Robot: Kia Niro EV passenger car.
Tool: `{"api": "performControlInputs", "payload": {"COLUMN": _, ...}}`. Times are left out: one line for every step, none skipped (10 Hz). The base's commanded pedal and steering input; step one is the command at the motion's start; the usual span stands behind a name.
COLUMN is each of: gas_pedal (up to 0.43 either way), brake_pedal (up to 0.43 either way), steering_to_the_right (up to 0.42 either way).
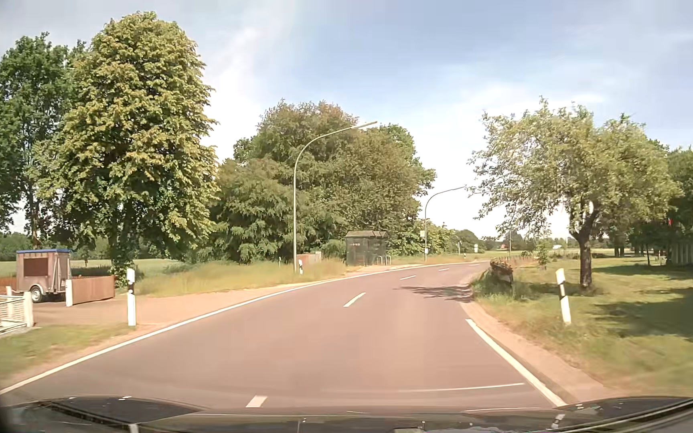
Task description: Follow the waypoints while adhering to traffic rules and regulations
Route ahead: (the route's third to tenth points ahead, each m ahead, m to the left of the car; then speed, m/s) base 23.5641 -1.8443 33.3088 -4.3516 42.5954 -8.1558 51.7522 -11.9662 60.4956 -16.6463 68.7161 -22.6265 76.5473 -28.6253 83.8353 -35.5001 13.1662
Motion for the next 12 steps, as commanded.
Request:
{"api": "performControlInputs", "payload": {"gas_pedal": 0.228, "brake_pedal": 0.0, "steering_to_the_right": 0.025}}
{"api": "performControlInputs", "payload": {"gas_pedal": 0.22, "brake_pedal": 0.0, "steering_to_the_right": 0.034}}
{"api": "performControlInputs", "payload": {"gas_pedal": 0.209, "brake_pedal": 0.0, "steering_to_the_right": 0.039}}
{"api": "performControlInputs", "payload": {"gas_pedal": 0.209, "brake_pedal": 0.0, "steering_to_the_right": 0.043}}
{"api": "performControlInputs", "payload": {"gas_pedal": 0.197, "brake_pedal": 0.0, "steering_to_the_right": 0.046}}
{"api": "performControlInputs", "payload": {"gas_pedal": 0.189, "brake_pedal": 0.0, "steering_to_the_right": 0.047}}
{"api": "performControlInputs", "payload": {"gas_pedal": 0.189, "brake_pedal": 0.0, "steering_to_the_right": 0.048}}
{"api": "performControlInputs", "payload": {"gas_pedal": 0.189, "brake_pedal": 0.0, "steering_to_the_right": 0.049}}
{"api": "performControlInputs", "payload": {"gas_pedal": 0.189, "brake_pedal": 0.0, "steering_to_the_right": 0.05}}
{"api": "performControlInputs", "payload": {"gas_pedal": 0.189, "brake_pedal": 0.0, "steering_to_the_right": 0.052}}
{"api": "performControlInputs", "payload": {"gas_pedal": 0.189, "brake_pedal": 0.0, "steering_to_the_right": 0.054}}
{"api": "performControlInputs", "payload": {"gas_pedal": 0.189, "brake_pedal": 0.0, "steering_to_the_right": 0.057}}
